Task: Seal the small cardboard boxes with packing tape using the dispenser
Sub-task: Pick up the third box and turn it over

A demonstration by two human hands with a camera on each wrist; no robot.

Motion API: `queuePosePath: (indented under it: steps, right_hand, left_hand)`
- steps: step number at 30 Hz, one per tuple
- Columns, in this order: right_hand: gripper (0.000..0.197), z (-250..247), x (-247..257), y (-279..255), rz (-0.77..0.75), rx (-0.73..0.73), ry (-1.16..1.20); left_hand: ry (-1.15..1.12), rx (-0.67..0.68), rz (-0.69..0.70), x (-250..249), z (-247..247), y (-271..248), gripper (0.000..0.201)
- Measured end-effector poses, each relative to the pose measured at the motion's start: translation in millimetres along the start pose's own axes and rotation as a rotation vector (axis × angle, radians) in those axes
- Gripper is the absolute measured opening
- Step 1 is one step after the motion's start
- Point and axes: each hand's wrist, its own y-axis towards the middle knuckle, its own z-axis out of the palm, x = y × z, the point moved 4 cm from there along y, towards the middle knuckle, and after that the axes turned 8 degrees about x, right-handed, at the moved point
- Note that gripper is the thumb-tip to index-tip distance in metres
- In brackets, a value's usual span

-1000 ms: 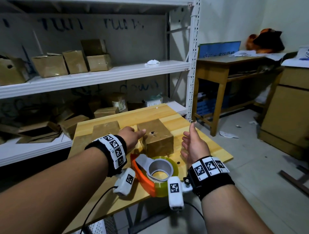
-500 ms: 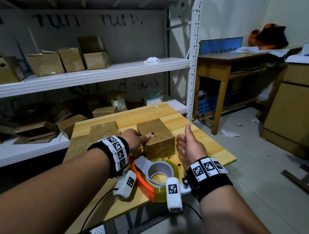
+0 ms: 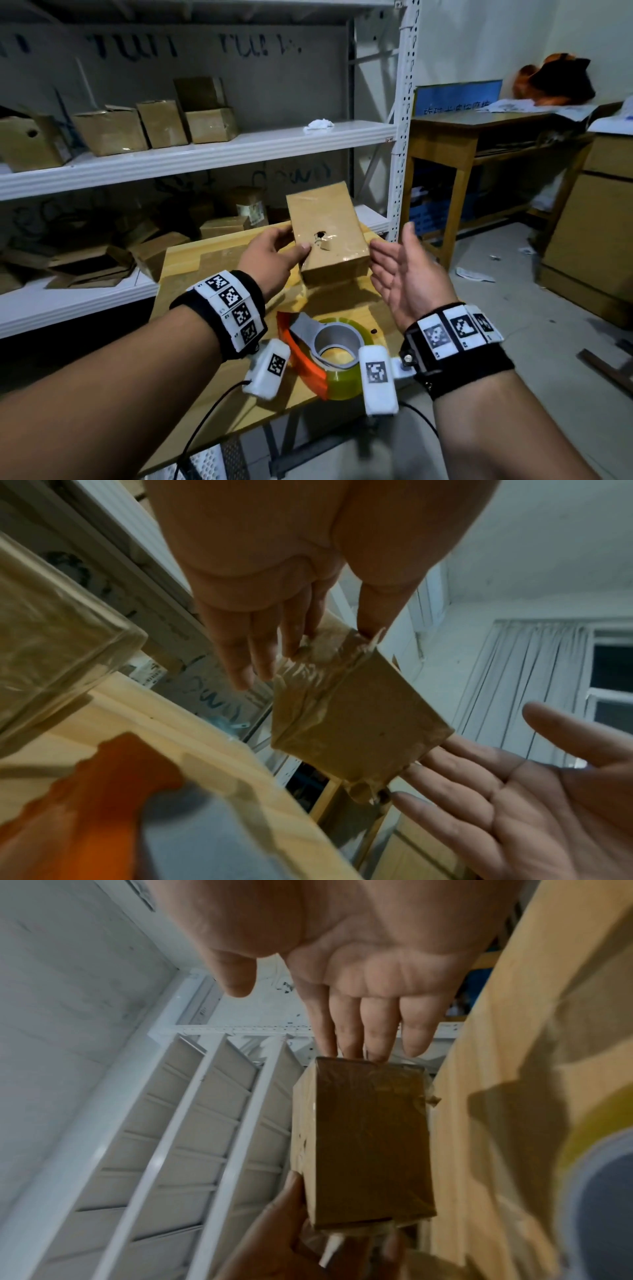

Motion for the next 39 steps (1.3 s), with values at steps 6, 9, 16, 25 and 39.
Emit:
queuePosePath:
  steps: [6,9,16,25,39]
  right_hand:
    - [0.062,36,9,-40,-0.075,0.041,-0.013]
    - [0.051,56,-3,-67,-0.071,0.031,-0.113]
    - [0.025,103,-45,-120,-0.021,0.126,-0.363]
    - [0.022,123,-119,-136,-0.110,0.094,-0.437]
    - [0.020,118,-148,-122,-0.017,0.110,-0.425]
  left_hand:
    - [-0.287,-0.058,0.032,-1,-35,-61,0.045]
    - [-0.349,-0.061,0.033,7,-54,-102,0.047]
    - [-0.447,-0.104,-0.008,51,-94,-174,0.043]
    - [-0.263,-0.191,-0.015,95,-99,-214,0.067]
    - [-0.271,-0.134,-0.101,123,-114,-206,0.032]
